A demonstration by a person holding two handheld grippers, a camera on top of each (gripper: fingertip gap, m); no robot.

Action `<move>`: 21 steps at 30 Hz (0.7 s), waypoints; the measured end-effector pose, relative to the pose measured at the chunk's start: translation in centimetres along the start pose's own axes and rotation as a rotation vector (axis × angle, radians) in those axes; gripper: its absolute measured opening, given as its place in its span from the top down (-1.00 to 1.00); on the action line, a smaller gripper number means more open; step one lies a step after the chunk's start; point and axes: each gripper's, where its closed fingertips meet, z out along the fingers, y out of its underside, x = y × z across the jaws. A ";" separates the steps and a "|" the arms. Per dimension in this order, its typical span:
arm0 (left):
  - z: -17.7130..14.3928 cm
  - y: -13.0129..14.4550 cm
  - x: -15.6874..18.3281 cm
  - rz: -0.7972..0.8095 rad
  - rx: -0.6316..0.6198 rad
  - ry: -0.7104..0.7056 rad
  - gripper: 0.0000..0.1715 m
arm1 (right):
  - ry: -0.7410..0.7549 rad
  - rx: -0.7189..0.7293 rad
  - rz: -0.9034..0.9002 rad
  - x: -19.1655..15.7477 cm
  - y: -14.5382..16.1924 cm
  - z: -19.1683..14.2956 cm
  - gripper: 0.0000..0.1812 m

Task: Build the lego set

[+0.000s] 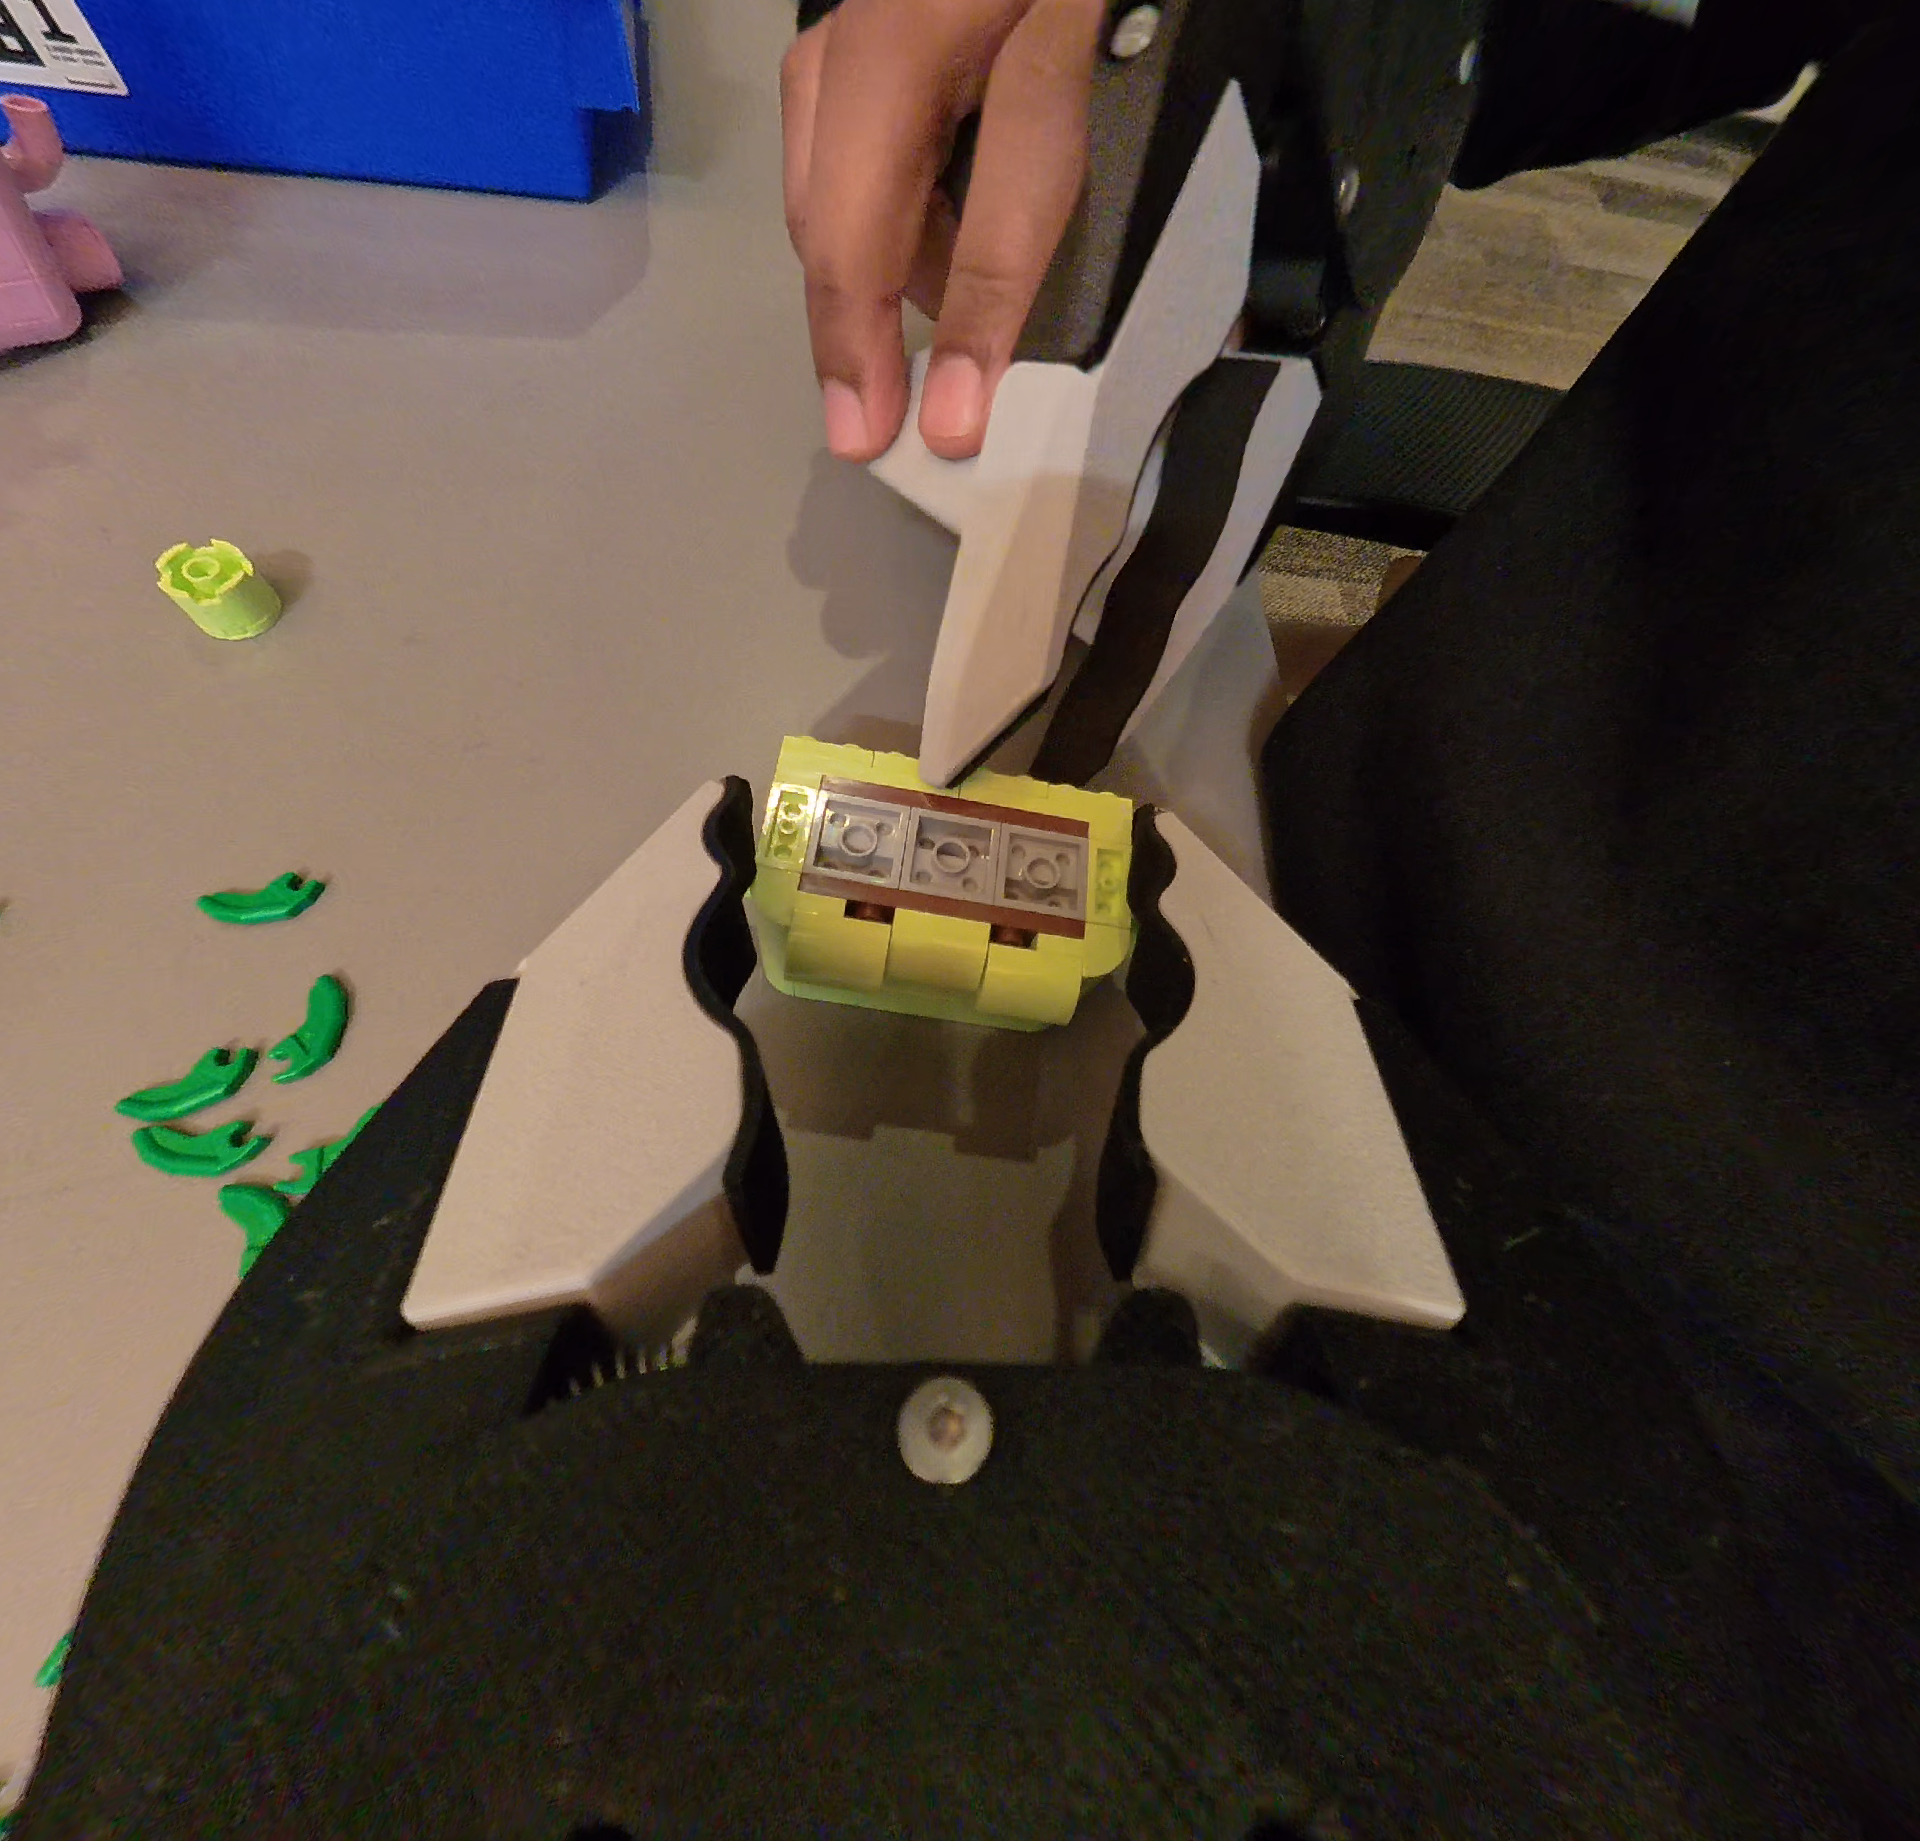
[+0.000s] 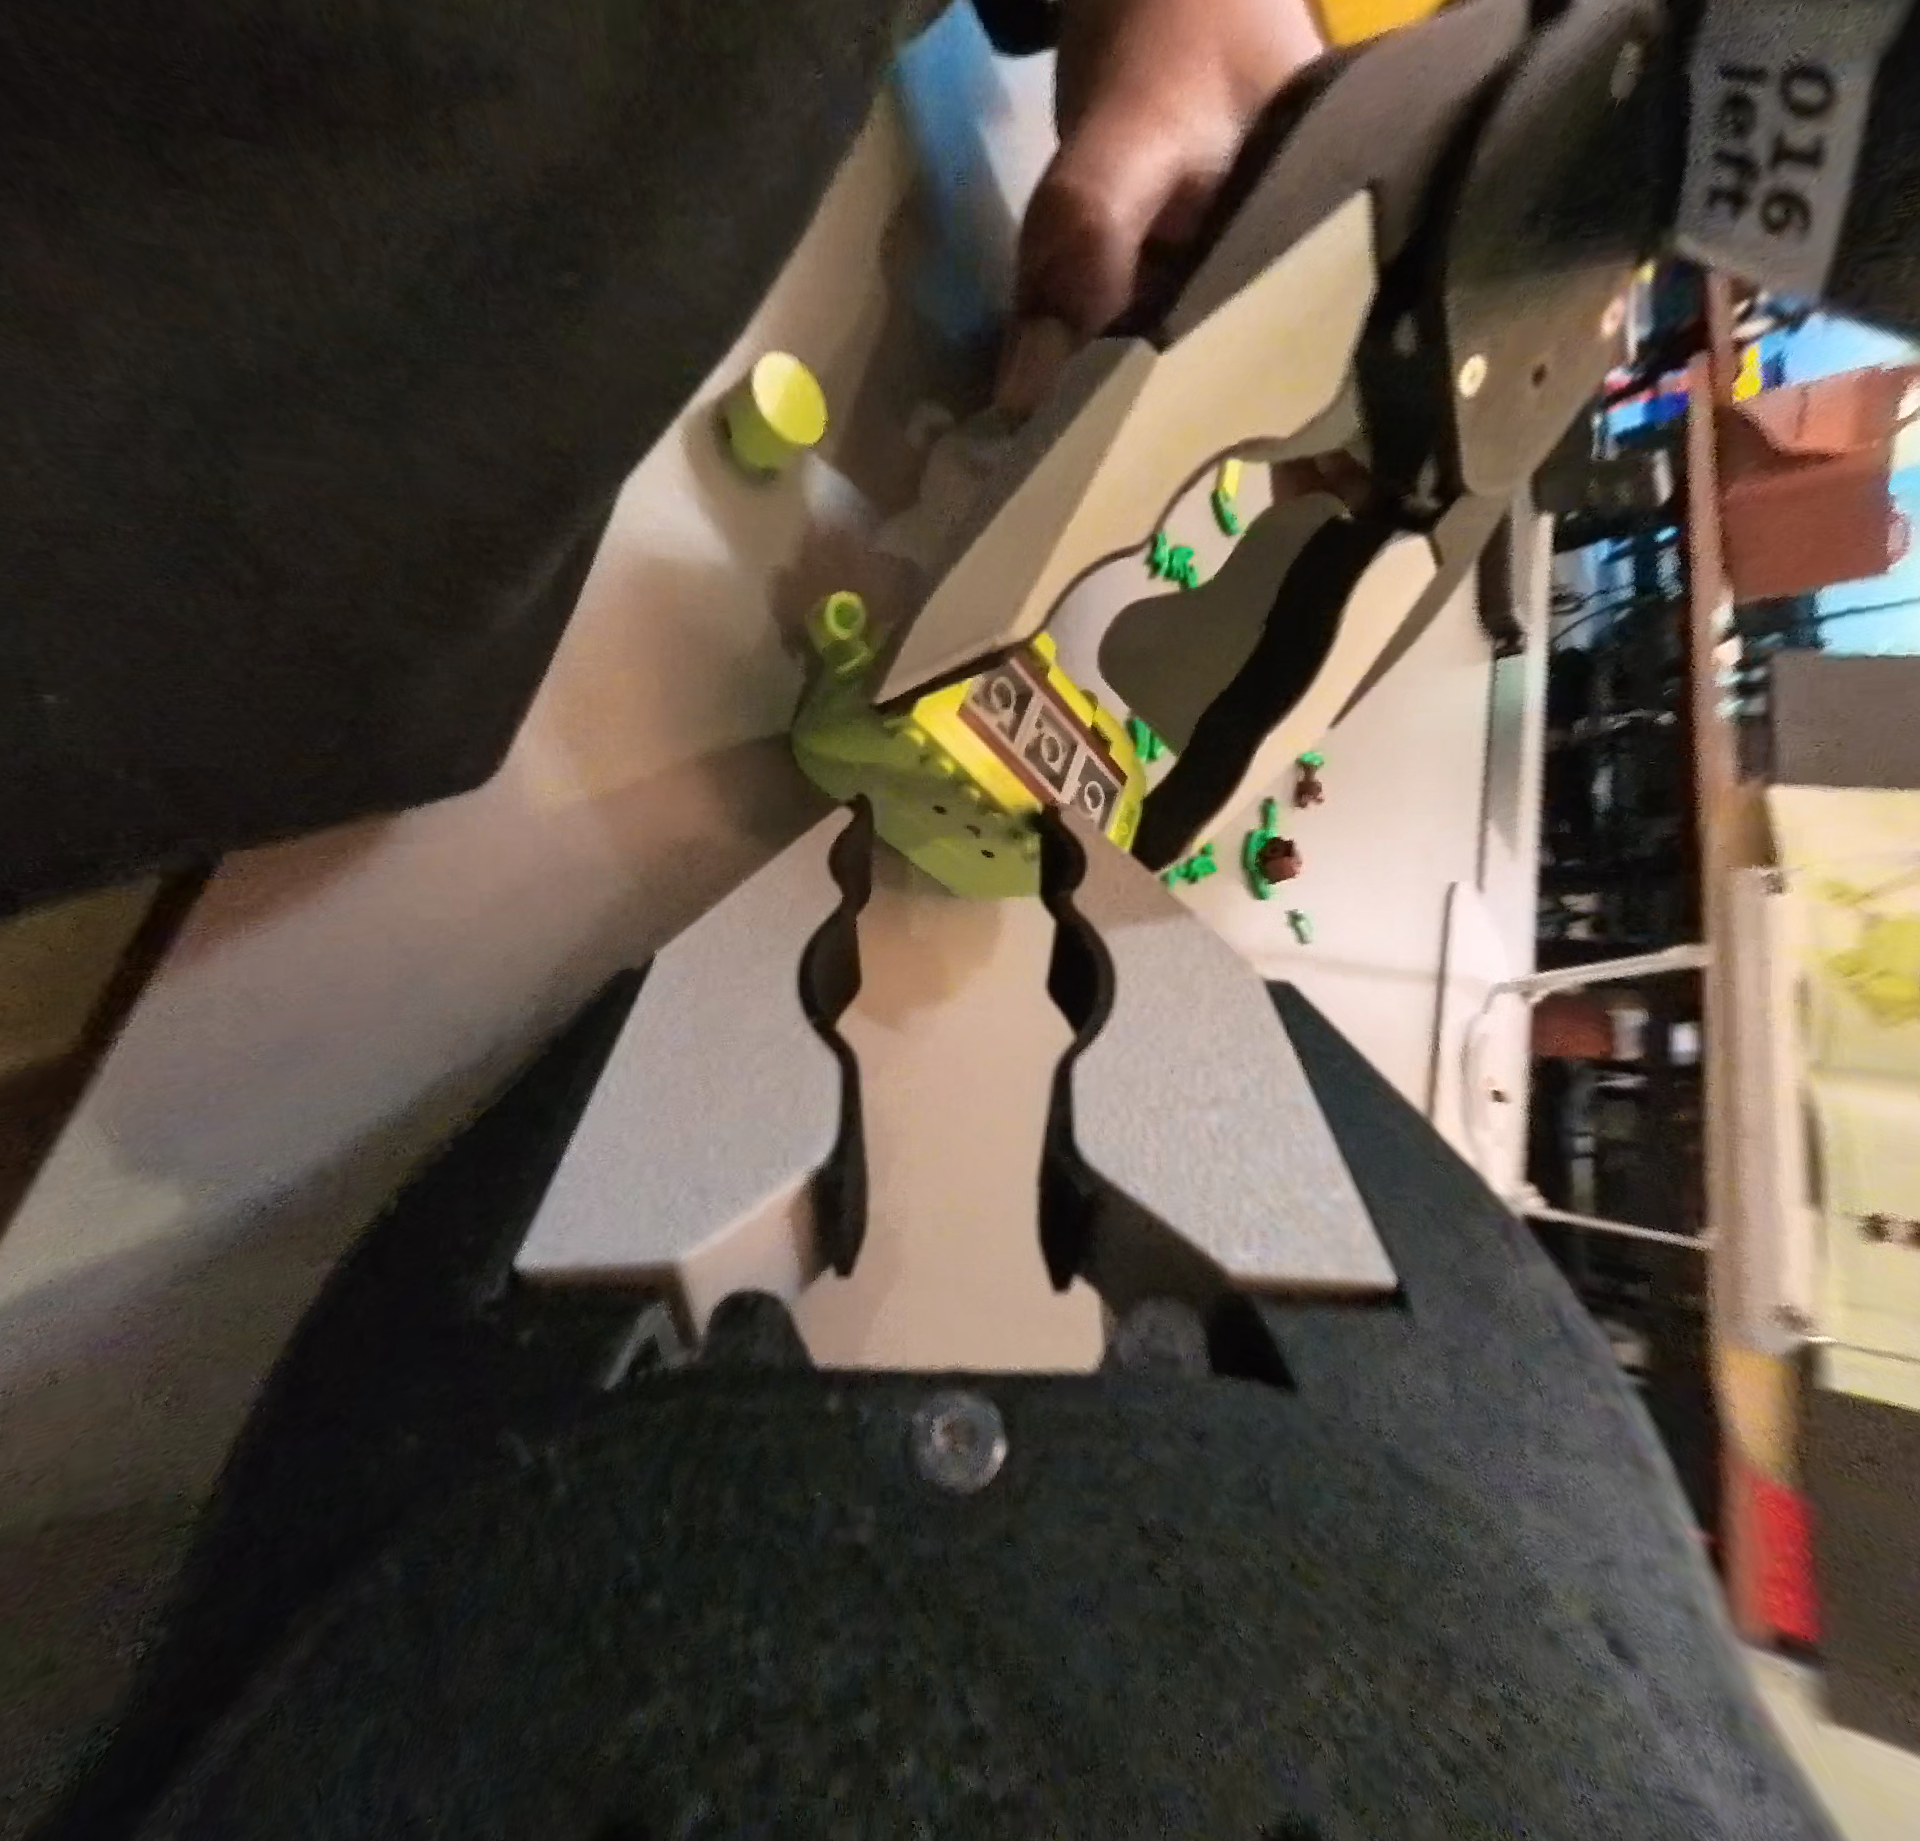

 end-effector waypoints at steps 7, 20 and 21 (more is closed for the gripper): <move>0.0 0.0 0.0 -0.001 -0.001 -0.001 0.16 | 0.057 -0.043 -0.276 0.1 0.5 0.1 0.69; -0.4 0.3 -0.7 -0.042 0.004 -0.043 0.15 | -0.126 -0.240 -0.398 -1.4 4.5 -1.2 1.00; -0.3 0.3 -0.7 -0.034 0.001 -0.050 0.14 | -0.012 -0.210 -0.333 0.1 4.0 -1.4 0.78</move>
